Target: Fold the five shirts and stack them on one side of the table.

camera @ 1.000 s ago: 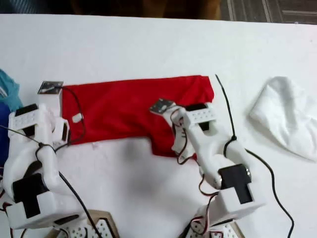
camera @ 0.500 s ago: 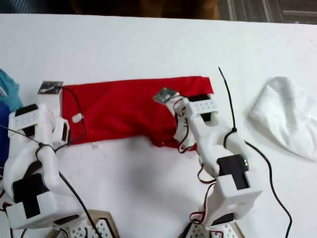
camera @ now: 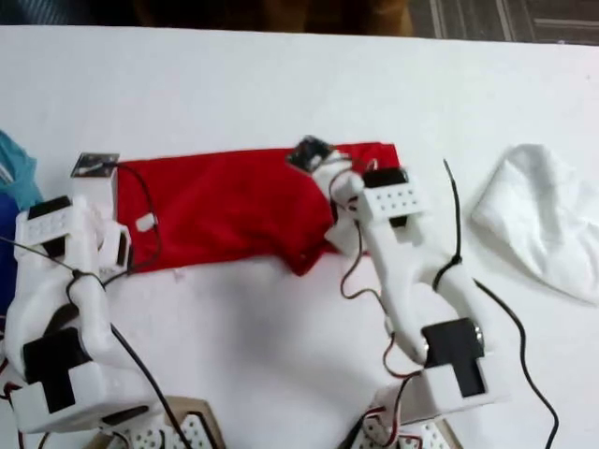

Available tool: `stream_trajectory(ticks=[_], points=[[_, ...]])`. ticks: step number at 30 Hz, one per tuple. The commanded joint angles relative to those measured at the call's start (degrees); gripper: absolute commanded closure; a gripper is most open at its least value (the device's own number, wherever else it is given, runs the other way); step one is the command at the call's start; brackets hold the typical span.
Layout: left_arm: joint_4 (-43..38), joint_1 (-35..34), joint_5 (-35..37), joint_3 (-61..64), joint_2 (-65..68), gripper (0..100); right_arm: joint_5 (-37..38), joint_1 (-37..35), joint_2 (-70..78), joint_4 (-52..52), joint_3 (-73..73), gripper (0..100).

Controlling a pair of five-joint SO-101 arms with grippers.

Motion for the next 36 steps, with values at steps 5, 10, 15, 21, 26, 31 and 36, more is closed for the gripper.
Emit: stream_trajectory(ticks=[5, 10, 15, 21, 26, 31, 36], points=[[-0.4, -0.4, -0.2, 0.1, -2.4, 88, 0.4, -0.2, 0.0, -0.1, -9.9, 98.1], [-0.4, -0.4, -0.2, 0.1, -2.4, 88, 0.4, -0.3, 6.3, -0.1, -15.8, 98.1], [-0.4, -0.4, -0.1, 0.1, -2.4, 88, 0.4, -0.9, 14.3, 0.0, -22.2, 98.1], [-0.4, -0.4, -0.2, 0.1, -2.4, 88, 0.5, -1.5, 24.2, 0.2, -30.9, 98.1], [-0.4, -0.4, -0.2, 0.0, -2.4, 88, 0.6, -1.5, 31.4, 0.5, -38.4, 98.1], [-0.4, -0.4, -0.2, 0.0, -2.4, 88, 0.7, -2.8, 36.4, 5.0, -45.8, 90.6], [-0.3, -0.4, -0.2, 0.0, -2.4, 88, 0.7, -2.7, 39.2, 10.8, -53.4, 70.2]])
